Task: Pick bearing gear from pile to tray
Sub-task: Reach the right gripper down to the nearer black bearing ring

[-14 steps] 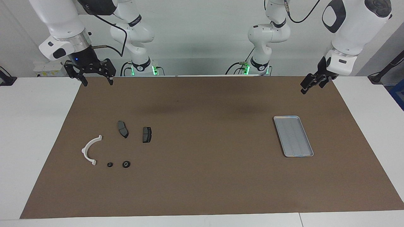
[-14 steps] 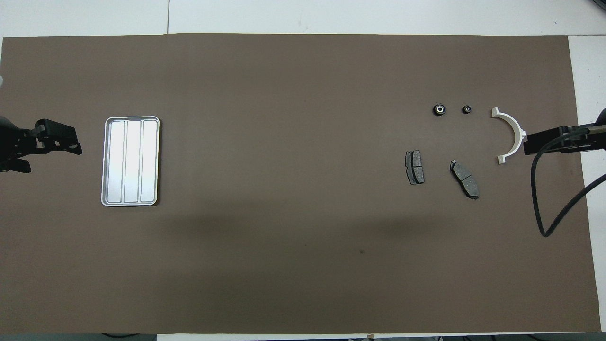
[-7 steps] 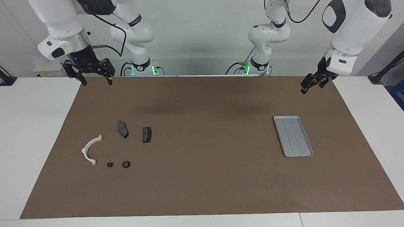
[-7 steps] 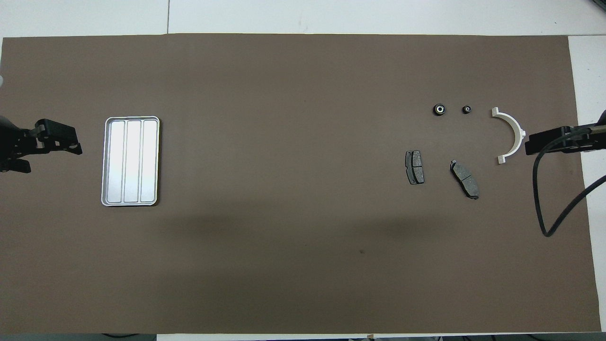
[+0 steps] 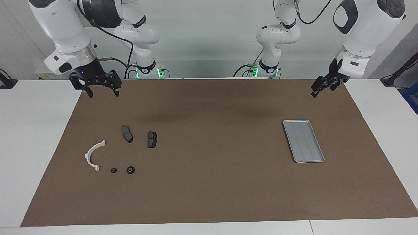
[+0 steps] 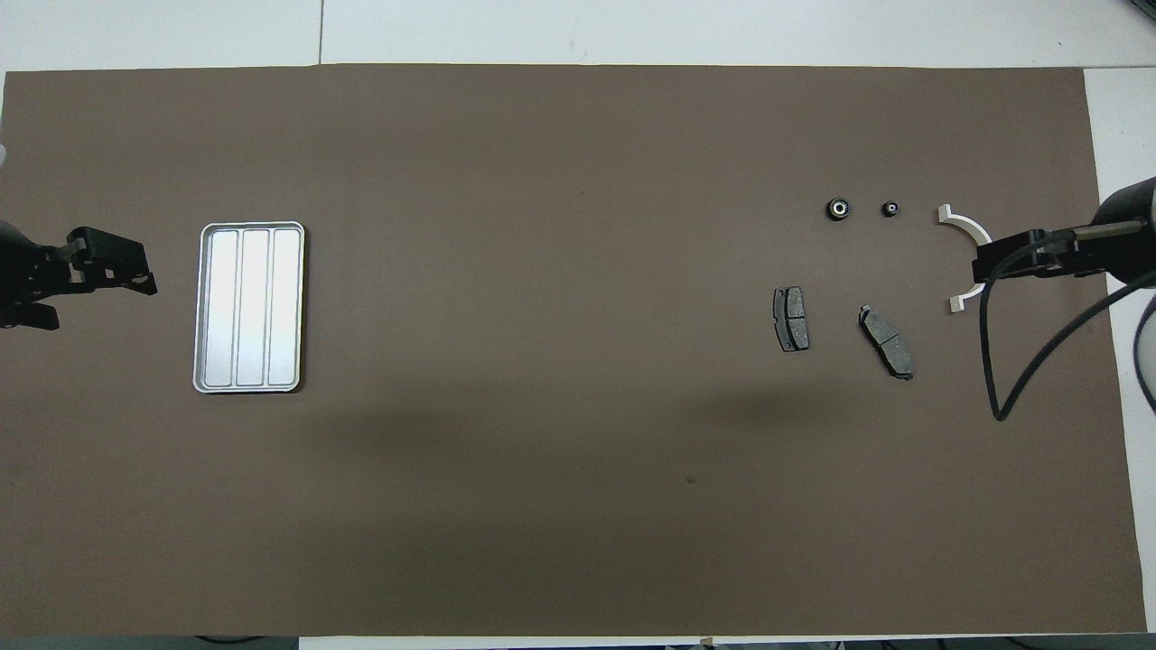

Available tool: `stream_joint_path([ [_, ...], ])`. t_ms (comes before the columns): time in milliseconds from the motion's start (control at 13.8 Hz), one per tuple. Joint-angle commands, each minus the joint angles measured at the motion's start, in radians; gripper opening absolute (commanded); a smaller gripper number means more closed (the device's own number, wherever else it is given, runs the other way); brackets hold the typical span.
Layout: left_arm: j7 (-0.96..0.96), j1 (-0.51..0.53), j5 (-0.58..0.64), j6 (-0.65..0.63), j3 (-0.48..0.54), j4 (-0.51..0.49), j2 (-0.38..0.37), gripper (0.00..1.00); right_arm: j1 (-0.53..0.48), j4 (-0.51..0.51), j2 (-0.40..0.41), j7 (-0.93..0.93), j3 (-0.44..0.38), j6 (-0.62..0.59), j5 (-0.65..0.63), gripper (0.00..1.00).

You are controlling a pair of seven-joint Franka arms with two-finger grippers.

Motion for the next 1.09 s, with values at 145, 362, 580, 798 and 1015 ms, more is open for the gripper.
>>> stream_joint_path([
  [145,0.008,0.006,0.003,0.003,-0.006,-0.021,-0.022,1.00,0.005,-0.093,0.070,0.036,0.000,0.161,-0.020,0.95],
  [362,0.008,0.006,0.003,0.002,-0.006,-0.021,-0.022,1.00,0.006,-0.093,0.156,0.044,0.000,0.242,-0.049,0.95],
  [580,0.008,0.006,0.003,0.002,-0.006,-0.021,-0.022,1.00,0.020,-0.093,0.233,0.086,0.000,0.325,-0.054,0.93],
  [798,0.008,0.006,0.003,0.003,-0.006,-0.021,-0.022,1.00,0.037,-0.090,0.299,0.169,0.000,0.404,-0.054,0.92],
  [1015,0.008,0.006,0.003,0.002,-0.006,-0.021,-0.022,1.00,0.049,-0.090,0.351,0.208,-0.001,0.464,-0.059,0.92],
])
